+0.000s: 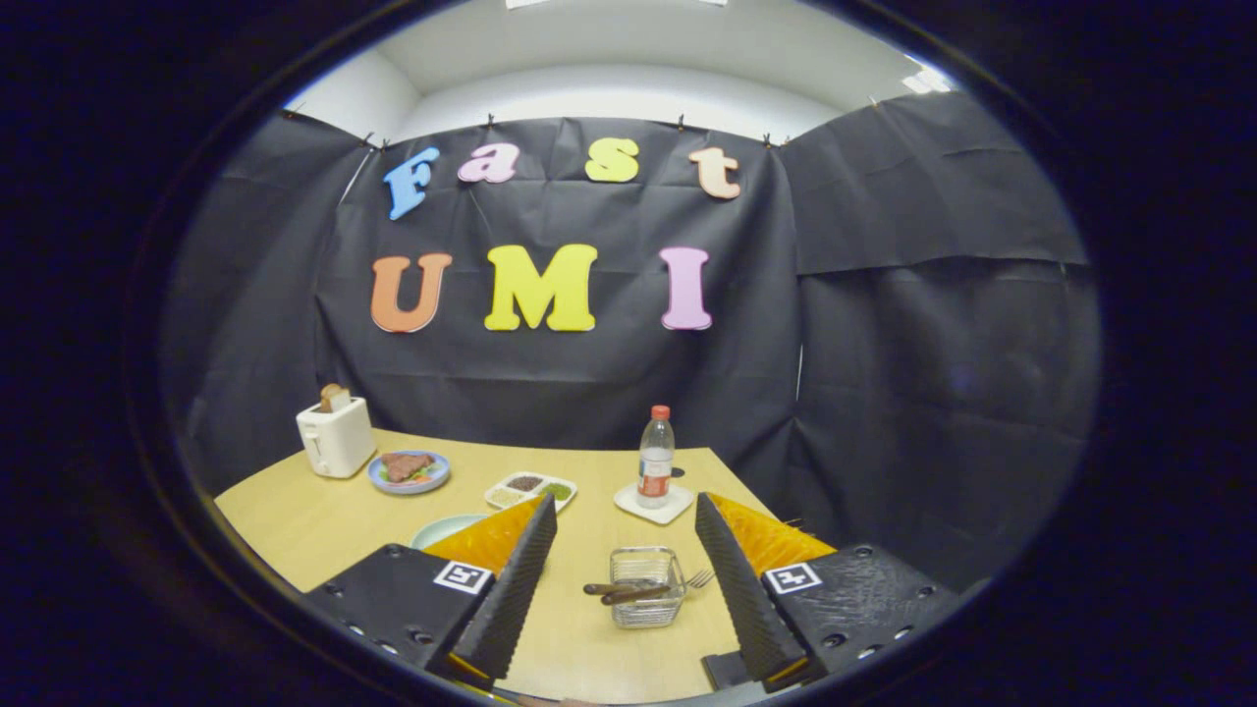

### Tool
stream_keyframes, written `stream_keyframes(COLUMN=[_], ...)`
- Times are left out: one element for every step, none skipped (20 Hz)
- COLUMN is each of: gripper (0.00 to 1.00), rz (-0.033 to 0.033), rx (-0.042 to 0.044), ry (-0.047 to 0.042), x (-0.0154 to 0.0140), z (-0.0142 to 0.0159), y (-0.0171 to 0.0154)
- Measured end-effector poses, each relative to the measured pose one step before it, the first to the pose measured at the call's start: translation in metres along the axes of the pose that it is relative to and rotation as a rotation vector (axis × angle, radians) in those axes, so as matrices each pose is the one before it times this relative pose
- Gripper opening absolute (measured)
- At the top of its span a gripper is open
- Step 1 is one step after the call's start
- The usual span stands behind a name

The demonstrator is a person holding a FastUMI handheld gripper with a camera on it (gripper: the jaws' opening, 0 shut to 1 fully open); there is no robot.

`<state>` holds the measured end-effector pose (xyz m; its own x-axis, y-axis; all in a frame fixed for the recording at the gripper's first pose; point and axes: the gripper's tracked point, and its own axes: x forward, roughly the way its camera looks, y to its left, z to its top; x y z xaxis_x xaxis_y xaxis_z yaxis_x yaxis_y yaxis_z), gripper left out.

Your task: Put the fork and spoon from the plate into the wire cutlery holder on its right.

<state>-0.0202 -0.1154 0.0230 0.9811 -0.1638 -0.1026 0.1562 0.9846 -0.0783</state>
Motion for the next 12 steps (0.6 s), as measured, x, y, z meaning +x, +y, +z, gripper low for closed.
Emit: stream_keyframes(gripper=[0.84,0.86,0.88,0.90,0.92,0.94,0.94,0.94,0.94,0.94,0.94,0.94], rz=[0.00751,0.00967,0.00767,0.01063,0.00751,0.00607,0.00697,0.01140,0.00743,0.00408,0.00788,0.00717], rx=[-0.00478,-0.00565,-0.00686,-0.00736,-0.00673,-0.00280,0.00372,0.00633,0.00830,0.00401,-0.00029,-0.00164], ry=[-0.01704,-0.01641,-0.01672,-0.01457,-0.00604,-0.00202,0.00231,0.00299,0.00164,-0.00301,-0.00296,-0.00035], x=[-0.00724,-0.00788,-0.00817,-0.00511,-0.00622,-0.00543,-0.00538,-0.00546,-0.00534,-0.00457,-0.00405,-0.00373], z=[0.00330,0.00148,0.00230,0.00076,0.00081,-0.00112,-0.00045,-0.00095,-0.00020,0.00055,-0.00022,-0.00057], y=[0.00719,0.00764,0.00744,0.00830,0.00817,0.00730,0.00919,0.00835,0.00746,0.00509,0.00603,0.00603])
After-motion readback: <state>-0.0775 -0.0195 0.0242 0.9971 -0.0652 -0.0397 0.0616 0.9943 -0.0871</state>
